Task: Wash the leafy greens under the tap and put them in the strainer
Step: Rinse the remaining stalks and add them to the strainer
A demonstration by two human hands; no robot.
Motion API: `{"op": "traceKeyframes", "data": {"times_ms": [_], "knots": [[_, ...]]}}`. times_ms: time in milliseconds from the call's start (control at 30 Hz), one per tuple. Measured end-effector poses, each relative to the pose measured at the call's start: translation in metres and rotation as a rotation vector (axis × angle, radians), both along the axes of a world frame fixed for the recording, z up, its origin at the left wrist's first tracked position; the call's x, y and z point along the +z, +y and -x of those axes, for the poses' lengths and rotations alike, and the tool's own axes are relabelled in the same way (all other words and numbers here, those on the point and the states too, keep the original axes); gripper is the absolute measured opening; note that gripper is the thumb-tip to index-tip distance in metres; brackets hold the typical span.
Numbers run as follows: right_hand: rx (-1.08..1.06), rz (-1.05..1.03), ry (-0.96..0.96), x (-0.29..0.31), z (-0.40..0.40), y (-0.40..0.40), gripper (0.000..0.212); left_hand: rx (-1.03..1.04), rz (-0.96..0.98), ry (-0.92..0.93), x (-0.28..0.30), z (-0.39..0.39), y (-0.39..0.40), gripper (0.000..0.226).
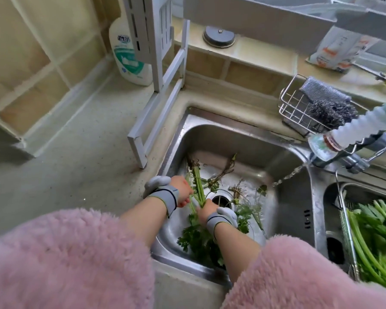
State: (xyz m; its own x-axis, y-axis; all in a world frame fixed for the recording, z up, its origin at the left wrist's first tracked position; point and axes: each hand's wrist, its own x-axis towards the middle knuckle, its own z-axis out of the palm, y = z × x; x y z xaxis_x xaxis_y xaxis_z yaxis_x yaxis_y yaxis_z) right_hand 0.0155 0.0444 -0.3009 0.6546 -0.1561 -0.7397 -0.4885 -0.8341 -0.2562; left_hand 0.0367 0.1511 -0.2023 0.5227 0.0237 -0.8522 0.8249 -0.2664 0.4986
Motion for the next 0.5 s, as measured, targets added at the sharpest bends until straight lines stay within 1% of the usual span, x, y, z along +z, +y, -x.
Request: {"op": "traceKeyframes", "data": {"times_ms": [33, 67, 100, 167, 200, 233, 300, 333, 367, 433, 467, 500], "knots": [[-0.014, 0.024, -0.005, -0.003, -0.003, 0.002, 0.053, -0.017, -0.014, -0.02, -0.001, -0.001, 0.0, 0.019], [-0.018, 0.061, -0.003, -0.006, -0.005, 0.002, 0.059, -0.036, -0.009, -0.031, -0.001, -0.001, 0.0, 0.019], [-0.015, 0.094, -0.013, -0.008, -0.007, 0.002, 0.06, -0.043, -0.02, -0.049, -0.003, 0.0, 0.0, 0.022], [0.021, 0.054, -0.063, -0.013, -0.009, 0.009, 0.047, -0.021, -0.024, -0.073, -0.005, 0.001, 0.001, 0.018], [0.053, 0.008, -0.079, -0.014, -0.008, 0.013, 0.045, 0.001, -0.026, -0.073, -0.007, 0.001, 0.002, 0.022], [0.091, -0.034, -0.096, -0.016, -0.006, 0.016, 0.051, 0.012, -0.041, -0.076, -0.008, 0.003, 0.003, 0.027], [0.119, -0.042, -0.091, -0.019, -0.004, 0.02, 0.064, 0.018, -0.049, -0.094, -0.008, 0.006, 0.004, 0.029], [0.136, -0.016, -0.074, -0.019, -0.003, 0.02, 0.064, 0.018, -0.047, -0.111, -0.01, 0.007, 0.005, 0.027], [0.153, 0.004, -0.049, -0.023, -0.002, 0.021, 0.056, 0.023, -0.05, -0.121, -0.008, 0.009, 0.005, 0.024], [0.194, 0.059, 0.065, -0.033, -0.001, 0.02, 0.023, 0.018, -0.057, -0.137, -0.005, 0.01, 0.006, 0.019], [0.22, 0.081, 0.083, -0.042, -0.001, 0.018, 0.024, 0.018, -0.053, -0.146, -0.005, 0.011, 0.006, 0.021], [0.271, 0.11, 0.086, -0.042, 0.0, 0.016, 0.033, 0.045, -0.041, -0.147, -0.003, 0.011, 0.005, 0.025]]}}
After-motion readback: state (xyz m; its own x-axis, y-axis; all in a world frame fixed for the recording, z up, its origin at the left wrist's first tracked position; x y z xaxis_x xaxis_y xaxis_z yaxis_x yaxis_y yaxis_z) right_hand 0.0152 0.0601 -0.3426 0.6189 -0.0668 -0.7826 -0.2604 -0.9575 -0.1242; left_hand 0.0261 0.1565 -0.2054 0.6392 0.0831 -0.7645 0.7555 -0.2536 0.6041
